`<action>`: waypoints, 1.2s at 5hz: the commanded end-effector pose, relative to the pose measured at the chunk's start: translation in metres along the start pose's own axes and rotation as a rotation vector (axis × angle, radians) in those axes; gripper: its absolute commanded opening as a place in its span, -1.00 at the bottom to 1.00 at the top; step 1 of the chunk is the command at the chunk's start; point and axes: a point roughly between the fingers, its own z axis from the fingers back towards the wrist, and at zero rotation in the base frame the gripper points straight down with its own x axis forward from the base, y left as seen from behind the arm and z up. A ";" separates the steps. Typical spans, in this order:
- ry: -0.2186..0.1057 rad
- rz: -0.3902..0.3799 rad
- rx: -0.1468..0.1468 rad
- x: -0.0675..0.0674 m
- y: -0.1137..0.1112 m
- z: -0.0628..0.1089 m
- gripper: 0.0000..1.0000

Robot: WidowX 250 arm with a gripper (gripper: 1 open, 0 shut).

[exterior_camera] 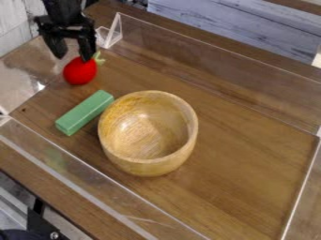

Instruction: Move the red object to the left side of the table

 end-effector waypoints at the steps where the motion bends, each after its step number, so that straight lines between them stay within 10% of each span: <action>1: -0.080 -0.067 0.013 0.006 0.000 0.045 1.00; 4: -0.056 -0.142 -0.029 0.016 -0.006 0.068 1.00; 6: -0.014 -0.166 -0.041 0.005 0.008 0.048 1.00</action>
